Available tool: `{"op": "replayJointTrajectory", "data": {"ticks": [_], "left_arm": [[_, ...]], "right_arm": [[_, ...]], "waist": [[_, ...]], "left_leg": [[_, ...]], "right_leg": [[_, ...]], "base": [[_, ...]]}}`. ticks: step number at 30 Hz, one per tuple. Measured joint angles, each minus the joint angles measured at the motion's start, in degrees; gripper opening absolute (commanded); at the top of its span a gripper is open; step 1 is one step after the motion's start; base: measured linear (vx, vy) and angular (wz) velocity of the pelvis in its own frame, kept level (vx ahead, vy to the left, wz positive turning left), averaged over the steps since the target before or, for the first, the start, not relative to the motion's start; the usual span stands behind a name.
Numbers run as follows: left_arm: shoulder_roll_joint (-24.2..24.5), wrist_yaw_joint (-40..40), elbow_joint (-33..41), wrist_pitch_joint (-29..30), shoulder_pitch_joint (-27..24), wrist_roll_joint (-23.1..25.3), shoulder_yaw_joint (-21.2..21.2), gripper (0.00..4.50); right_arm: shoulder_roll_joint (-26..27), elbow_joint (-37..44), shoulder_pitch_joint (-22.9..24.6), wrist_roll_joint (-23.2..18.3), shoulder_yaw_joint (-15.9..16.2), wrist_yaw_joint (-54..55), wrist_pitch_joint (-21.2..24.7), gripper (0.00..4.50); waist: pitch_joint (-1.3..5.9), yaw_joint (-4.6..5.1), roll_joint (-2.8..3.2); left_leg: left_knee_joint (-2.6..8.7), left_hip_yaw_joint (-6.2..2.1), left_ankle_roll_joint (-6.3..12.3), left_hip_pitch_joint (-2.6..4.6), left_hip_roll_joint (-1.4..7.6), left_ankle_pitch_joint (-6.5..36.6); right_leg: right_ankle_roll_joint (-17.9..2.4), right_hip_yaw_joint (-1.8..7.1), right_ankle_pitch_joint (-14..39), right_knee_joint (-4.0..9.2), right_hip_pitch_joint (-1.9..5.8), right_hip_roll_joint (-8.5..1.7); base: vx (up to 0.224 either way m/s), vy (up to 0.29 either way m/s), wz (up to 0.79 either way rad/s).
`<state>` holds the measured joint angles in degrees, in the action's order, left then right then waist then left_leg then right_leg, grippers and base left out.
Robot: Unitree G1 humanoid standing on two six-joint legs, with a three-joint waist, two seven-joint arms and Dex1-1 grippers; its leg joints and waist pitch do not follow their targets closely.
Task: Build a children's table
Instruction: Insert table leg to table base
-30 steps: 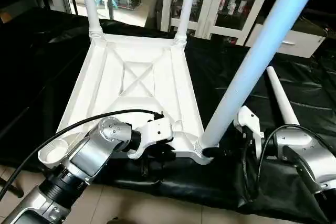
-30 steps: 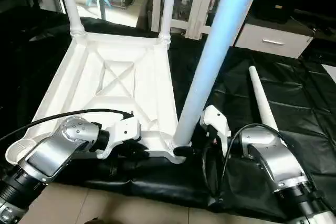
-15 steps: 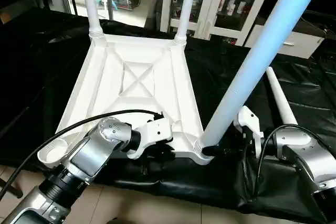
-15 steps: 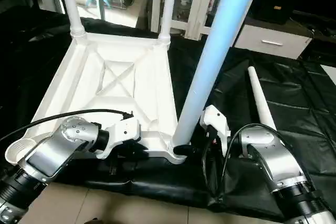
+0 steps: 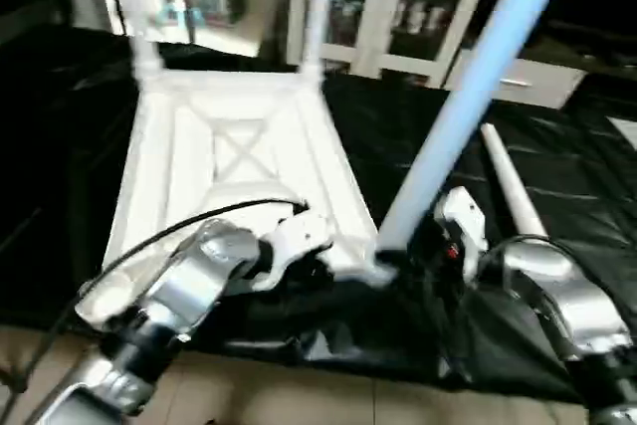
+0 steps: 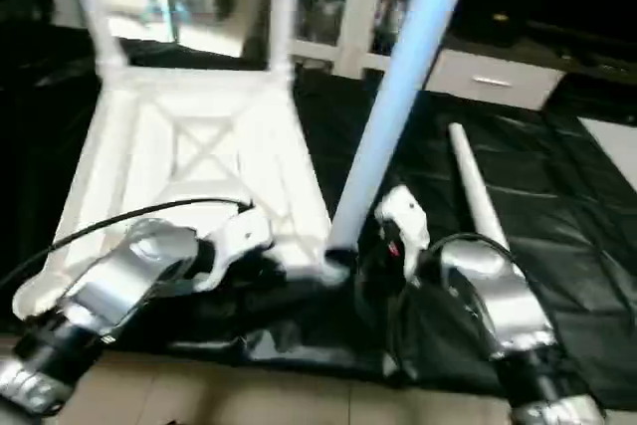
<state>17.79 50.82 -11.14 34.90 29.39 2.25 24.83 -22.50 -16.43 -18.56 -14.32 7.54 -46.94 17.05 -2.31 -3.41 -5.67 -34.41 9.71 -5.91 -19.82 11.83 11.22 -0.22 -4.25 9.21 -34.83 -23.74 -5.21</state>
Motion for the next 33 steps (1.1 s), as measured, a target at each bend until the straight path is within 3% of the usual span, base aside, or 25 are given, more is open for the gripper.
{"op": "replayJointTrajectory", "data": {"ticks": [2, 4, 6, 11, 15, 25, 28, 31, 33], "left_arm": [[-3.83, -4.58, -2.54, 3.6, 1.1, 0.01, -1.92, 0.0], [-7.53, -10.01, -5.8, 6.3, 2.85, -0.03, -3.84, 0.0], [-10.05, -14.55, -8.81, 7.21, 4.41, 0.04, -5.12, 0.0], [-13.4, -21.12, -13.6, 7.04, 6.92, 0.72, -7.15, 0.0], [-13.72, -21.81, -14.15, 7.04, 7.13, 0.92, -7.74, 0.0], [-11.47, -19.24, -13.82, 6.31, 7.2, 0.7, -7.12, 0.0], [-7.77, -14.7, -11.92, 3.54, 6.58, 0.94, -4.63, 0.0], [-4.45, -10.19, -9.79, -0.5, 5.67, 1.39, -2.3, 0.0], [-3.0, -7.72, -8.99, -3.36, 5.34, 1.54, -1.28, 0.0]], "right_arm": [[3.11, -1.12, -1.01, 1.96, -0.4, 7.08, 0.55, 2.17], [6.87, -3.06, -3.12, 4.78, -0.48, 15.76, 1.12, 2.15], [10.61, -4.93, -4.85, 6.59, -0.83, 23.21, 1.59, 2.13], [17.81, -10.35, -9.06, 8.03, -2.66, 36.71, 1.58, 2.07], [19.85, -11.97, -10.51, 8.0, -3.94, 39.13, 1.58, 2.06], [19.55, -12.36, -10.99, 7.14, -4.73, 36.55, 1.59, 2.05], [17.73, -9.55, -10.27, 5.32, -4.66, 31.5, 2.97, 2.05], [13.25, -4.93, -9.55, 1.43, -4.88, 23.92, 8.7, 2.04], [10.39, -2.02, -9.06, 0.11, -4.77, 19.84, 11.77, 2.04]], "waist": [[0.18, 0.81, 0.34], [0.31, 1.86, 0.64], [0.29, 2.37, 0.83], [0.07, 3.89, 1.23], [-0.06, 4.5, 1.3], [-0.12, 4.53, 1.35], [-0.28, 4.32, 1.48], [-0.36, 3.23, 1.54], [-0.39, 2.23, 1.56]], "left_leg": [[-0.05, -0.24, 0.0, -0.11, 0.01, 0.0], [-0.07, -0.88, 0.0, -0.27, 0.02, 0.0], [-0.06, -1.74, 0.0, -0.24, 0.08, 0.0], [0.02, -2.88, 0.01, -0.19, 0.16, 0.02], [0.03, -2.99, 0.02, 0.17, 0.14, 0.03], [0.28, -2.99, 0.01, 0.32, 0.13, 0.04], [0.4, -2.98, 0.01, 0.24, 0.11, 0.04], [0.45, -2.82, 0.0, -0.18, 0.07, 0.03], [0.48, -2.29, -0.02, -0.26, 0.07, 0.02]], "right_leg": [[0.01, -0.35, 0.0, 0.44, 0.07, -0.01], [0.01, -1.37, 0.0, 1.41, 0.22, -0.12], [0.0, -2.54, 0.0, 2.42, 0.69, -0.14], [-0.01, -4.21, -0.01, 3.99, 1.26, -0.23], [-0.02, -4.41, -0.01, 4.06, 1.58, -0.29], [-0.07, -4.4, -0.04, 4.01, 1.56, -0.28], [-0.18, -4.34, -0.11, 3.98, 1.47, -0.28], [-0.73, -4.06, -0.54, 3.79, 1.05, -0.28], [-1.02, -3.42, -1.4, 3.43, 0.67, -0.28]], "base": [[0.0, 0.0, 0.0], [-0.017, 0.02, -0.09], [-0.017, 0.02, -0.09], [0.0, 0.0, 0.0], [0.0, 0.0, 0.0], [0.0, 0.0, 0.0], [0.0, 0.0, 0.0], [0.0, 0.0, 0.0], [0.0, 0.0, 0.0]]}}
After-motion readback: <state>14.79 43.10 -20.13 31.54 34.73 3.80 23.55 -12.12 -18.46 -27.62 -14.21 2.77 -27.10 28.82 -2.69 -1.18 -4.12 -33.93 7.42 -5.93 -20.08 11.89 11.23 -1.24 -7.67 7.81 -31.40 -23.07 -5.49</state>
